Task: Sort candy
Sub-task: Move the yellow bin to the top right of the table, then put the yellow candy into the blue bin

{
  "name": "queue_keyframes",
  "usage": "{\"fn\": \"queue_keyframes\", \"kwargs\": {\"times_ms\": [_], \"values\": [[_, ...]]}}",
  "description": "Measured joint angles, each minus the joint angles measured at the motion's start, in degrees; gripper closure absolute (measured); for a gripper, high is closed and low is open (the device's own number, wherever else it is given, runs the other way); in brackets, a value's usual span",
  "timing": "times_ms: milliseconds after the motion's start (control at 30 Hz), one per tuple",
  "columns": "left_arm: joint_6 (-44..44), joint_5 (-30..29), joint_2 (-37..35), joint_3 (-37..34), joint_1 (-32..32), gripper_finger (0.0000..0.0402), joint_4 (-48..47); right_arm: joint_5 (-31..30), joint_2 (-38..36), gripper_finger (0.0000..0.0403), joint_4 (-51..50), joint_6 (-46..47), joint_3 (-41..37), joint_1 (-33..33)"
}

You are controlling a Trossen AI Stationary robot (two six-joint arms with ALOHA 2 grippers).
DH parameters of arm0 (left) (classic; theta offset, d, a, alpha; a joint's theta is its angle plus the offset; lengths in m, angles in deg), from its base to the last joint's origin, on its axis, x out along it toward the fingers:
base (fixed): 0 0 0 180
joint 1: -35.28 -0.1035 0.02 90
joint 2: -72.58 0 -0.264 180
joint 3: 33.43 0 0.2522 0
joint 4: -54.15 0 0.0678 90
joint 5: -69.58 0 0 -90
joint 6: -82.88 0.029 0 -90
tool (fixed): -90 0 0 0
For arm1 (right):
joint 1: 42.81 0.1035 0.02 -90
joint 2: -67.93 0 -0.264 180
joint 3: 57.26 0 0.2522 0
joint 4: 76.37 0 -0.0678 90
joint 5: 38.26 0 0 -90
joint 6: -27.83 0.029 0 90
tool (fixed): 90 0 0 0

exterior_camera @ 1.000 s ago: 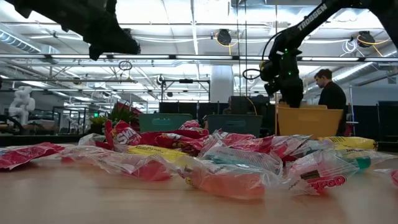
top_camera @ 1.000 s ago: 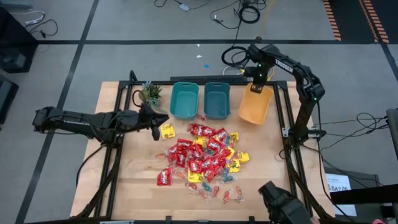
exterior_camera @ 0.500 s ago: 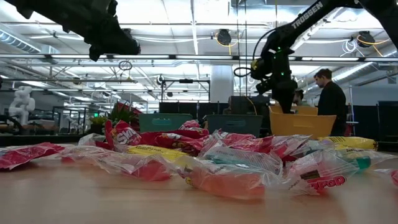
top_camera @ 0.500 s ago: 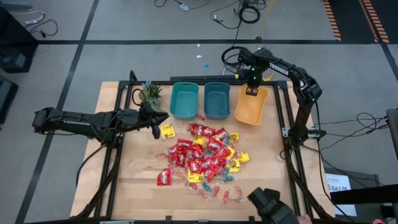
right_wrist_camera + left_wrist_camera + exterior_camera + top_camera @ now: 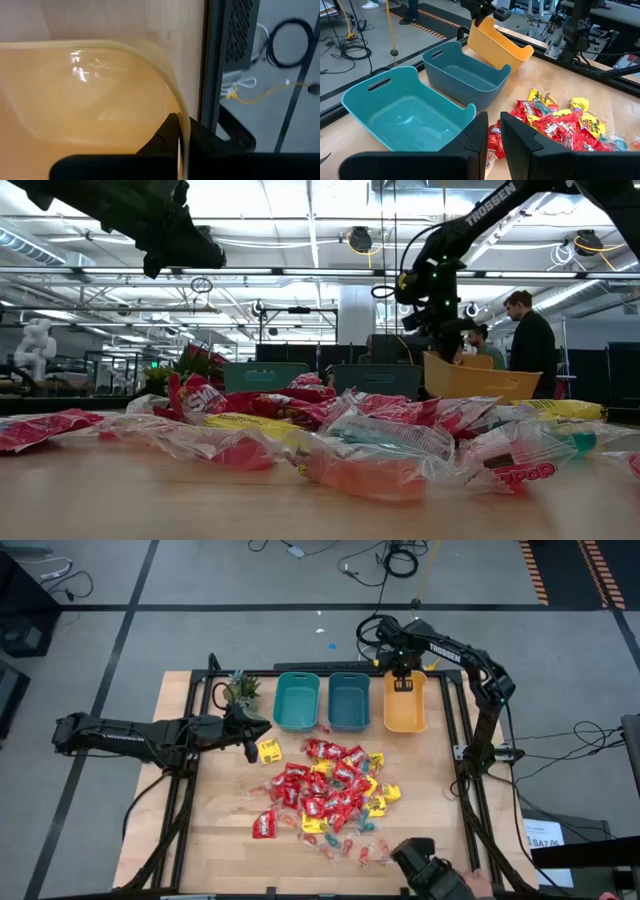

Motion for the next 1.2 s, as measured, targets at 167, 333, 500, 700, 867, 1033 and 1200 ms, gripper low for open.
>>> {"fn": "queue_keyframes", "kwargs": {"times_ms": [167,333,500,700,867,1033,1200], "values": [[-0.07,0.00,0.00,-0.02,0.00,0.0343,0.00,-0.01,2.62,0.0403,1.01,-1.67,0.00,-0.10],[-0.07,0.00,0.01,-0.01,0.02,0.0343,0.00,-0.04,3.81,0.0403,0.94,0.11,0.00,-0.12],[-0.10,0.00,0.02,0.00,0.02,0.0343,0.00,-0.01,3.64,0.0399,0.99,-1.57,0.00,-0.12],[-0.10,0.00,0.02,-0.01,0.02,0.0343,0.00,-0.24,3.57,0.0369,1.16,-0.85,0.00,-0.12],[-0.11,0.00,0.00,0.00,0.02,0.0343,0.00,-0.53,3.57,0.0332,1.03,-0.38,0.00,-0.23],[-0.10,0.00,0.00,0.00,0.02,0.0343,0.00,-6.50,2.85,0.0305,0.88,-0.35,0.00,-0.21],[-0.07,0.01,0.01,-0.02,0.02,0.0343,0.00,-10.28,-2.01,0.0293,0.73,-0.15,0.00,-0.21]]}}
